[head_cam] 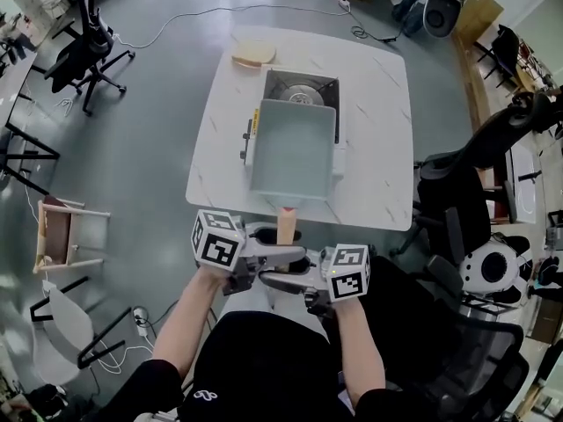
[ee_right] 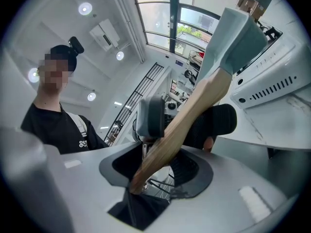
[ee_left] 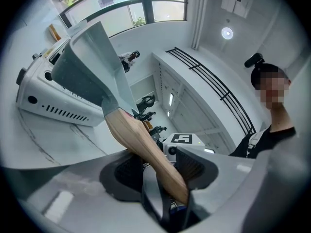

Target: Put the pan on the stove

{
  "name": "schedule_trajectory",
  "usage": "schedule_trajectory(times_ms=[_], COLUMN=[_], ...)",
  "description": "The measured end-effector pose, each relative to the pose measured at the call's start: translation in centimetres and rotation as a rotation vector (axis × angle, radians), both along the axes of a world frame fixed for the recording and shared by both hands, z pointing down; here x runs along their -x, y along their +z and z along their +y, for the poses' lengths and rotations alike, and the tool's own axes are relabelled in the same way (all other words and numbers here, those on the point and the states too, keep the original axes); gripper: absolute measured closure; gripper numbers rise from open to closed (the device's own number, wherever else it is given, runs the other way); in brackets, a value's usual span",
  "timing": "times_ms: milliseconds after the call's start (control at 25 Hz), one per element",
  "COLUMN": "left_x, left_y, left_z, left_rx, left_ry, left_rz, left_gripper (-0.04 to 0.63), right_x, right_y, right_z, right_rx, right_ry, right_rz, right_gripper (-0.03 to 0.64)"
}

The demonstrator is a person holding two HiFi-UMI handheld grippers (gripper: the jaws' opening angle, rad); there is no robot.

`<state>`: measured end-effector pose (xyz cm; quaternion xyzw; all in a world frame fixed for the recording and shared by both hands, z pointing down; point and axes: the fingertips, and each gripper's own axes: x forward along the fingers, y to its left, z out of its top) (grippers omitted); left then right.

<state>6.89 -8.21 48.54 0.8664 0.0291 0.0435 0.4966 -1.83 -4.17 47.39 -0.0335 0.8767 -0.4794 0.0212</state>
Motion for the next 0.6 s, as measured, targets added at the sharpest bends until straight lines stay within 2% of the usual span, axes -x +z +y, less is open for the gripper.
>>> schedule_trajectory(times_ms=[600], left_x=[-1.3], left_y=[1.2], left_z=[-4.1], left_rx=[0.016], left_ry=[-0.017], left_rz=[-0.003], left_gripper=[0.376], right_x=[-1.4], right_y=[1.0], right_z=[-4.0], right_rx=[0.014], right_ry=[-0.007], right_rz=[-0.016], right_gripper=[0.434])
